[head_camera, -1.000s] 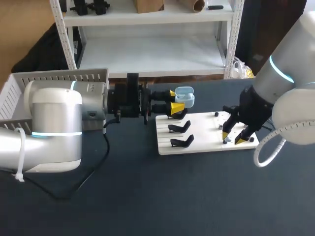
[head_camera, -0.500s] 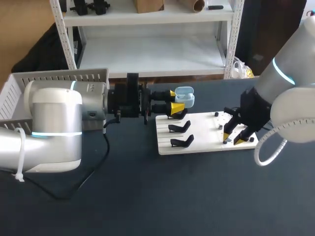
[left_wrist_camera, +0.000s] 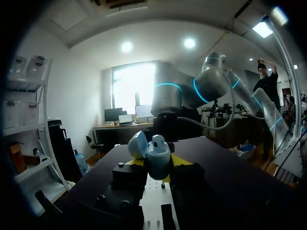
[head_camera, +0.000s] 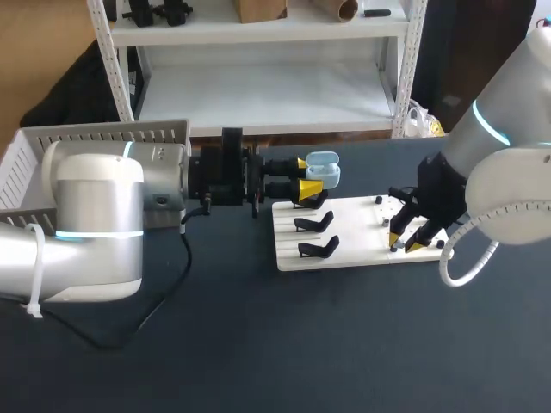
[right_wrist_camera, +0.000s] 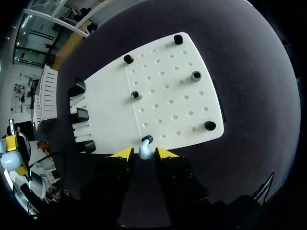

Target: Pick up each earbud case from the left stands, insert the matching earbuds, close the lid, and place the case in the box.

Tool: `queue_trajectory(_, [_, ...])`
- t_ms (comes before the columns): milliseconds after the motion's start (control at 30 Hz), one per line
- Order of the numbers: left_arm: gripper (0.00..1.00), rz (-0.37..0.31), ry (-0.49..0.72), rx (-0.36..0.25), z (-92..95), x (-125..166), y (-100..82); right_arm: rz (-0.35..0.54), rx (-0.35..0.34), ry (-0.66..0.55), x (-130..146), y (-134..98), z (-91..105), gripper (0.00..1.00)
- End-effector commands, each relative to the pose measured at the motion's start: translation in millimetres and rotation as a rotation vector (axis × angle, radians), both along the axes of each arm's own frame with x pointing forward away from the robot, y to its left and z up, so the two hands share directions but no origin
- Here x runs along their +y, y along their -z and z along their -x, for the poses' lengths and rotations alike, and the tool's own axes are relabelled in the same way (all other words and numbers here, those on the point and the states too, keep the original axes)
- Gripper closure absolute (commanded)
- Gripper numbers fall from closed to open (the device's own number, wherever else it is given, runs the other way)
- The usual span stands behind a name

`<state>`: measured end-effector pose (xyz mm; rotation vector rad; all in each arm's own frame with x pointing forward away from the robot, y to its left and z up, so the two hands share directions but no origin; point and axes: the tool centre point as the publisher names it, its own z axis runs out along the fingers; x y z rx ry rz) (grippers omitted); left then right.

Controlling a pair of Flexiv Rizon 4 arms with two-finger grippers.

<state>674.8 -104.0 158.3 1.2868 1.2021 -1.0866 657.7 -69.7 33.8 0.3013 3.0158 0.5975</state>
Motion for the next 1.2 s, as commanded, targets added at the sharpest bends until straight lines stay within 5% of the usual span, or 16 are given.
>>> queue_trajectory(33, [1.00, 0.003, -0.005, -0.003, 1.3, 0, 0.9, 0.002, 0.003, 0.001, 0, 1, -0.7, 0.73])
queue_trajectory(700, [1.00, 0.003, -0.005, -0.003, 1.3, 0, 0.9, 0.008, 0.017, 0.007, 0, 4, -2.5, 0.76])
queue_trajectory(967, [1.00, 0.003, -0.005, -0.003, 1.3, 0, 0.9, 0.014, 0.018, 0.002, 2, 4, -2.1, 1.00])
queue_trajectory(1200, [1.00, 0.003, -0.005, -0.003, 1.3, 0, 0.9, 0.017, 0.002, 0.003, 1, -9, 4.6, 1.00])
